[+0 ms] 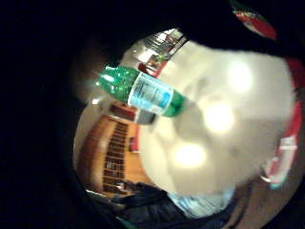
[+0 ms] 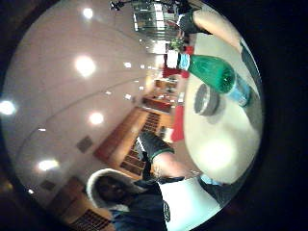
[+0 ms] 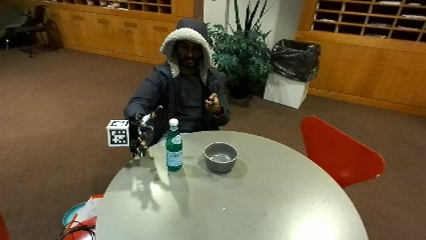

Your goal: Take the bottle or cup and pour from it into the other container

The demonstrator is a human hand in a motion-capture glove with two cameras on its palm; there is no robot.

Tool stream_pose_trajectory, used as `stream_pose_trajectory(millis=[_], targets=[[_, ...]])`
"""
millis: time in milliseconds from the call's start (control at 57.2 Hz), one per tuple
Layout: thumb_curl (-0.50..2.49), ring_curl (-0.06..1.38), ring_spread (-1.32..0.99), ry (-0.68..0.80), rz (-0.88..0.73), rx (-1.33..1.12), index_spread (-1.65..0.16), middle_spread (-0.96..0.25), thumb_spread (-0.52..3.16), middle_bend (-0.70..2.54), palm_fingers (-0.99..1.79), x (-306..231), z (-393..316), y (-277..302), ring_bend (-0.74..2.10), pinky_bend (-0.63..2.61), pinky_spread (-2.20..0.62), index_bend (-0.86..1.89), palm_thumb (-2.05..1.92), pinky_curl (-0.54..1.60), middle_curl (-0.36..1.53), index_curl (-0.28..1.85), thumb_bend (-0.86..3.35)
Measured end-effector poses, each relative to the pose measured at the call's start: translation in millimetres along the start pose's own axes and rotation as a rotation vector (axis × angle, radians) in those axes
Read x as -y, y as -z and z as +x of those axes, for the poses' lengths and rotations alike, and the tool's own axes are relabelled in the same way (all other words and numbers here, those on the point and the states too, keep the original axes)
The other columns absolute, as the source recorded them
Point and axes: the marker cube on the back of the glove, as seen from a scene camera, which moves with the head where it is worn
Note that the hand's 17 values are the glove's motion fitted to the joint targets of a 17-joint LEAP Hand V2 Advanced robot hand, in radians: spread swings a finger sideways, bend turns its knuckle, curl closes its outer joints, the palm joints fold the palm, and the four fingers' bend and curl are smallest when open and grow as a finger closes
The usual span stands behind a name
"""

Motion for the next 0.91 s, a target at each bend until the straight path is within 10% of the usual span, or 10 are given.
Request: stream_pose_trajectory(millis=[245, 909], targets=[[0.37, 0.05, 0.12, -0.275, 0.029, 0.121, -0.43, -0.13, 0.82, 0.18, 0.17, 58.0, 39.4, -41.1, 0.15, 0.29, 0.39, 0.6, 0.44, 0.33, 0.26, 0.37, -0.04], [0.49, 0.34, -0.14, -0.123, 0.037, -0.035, -0.3, -0.22, 0.61, 0.29, 1.24, 88.8, 49.7, -75.7, 0.61, 0.26, 0.11, 0.16, 0.9, 0.36, 0.39, 0.34, -0.03]])
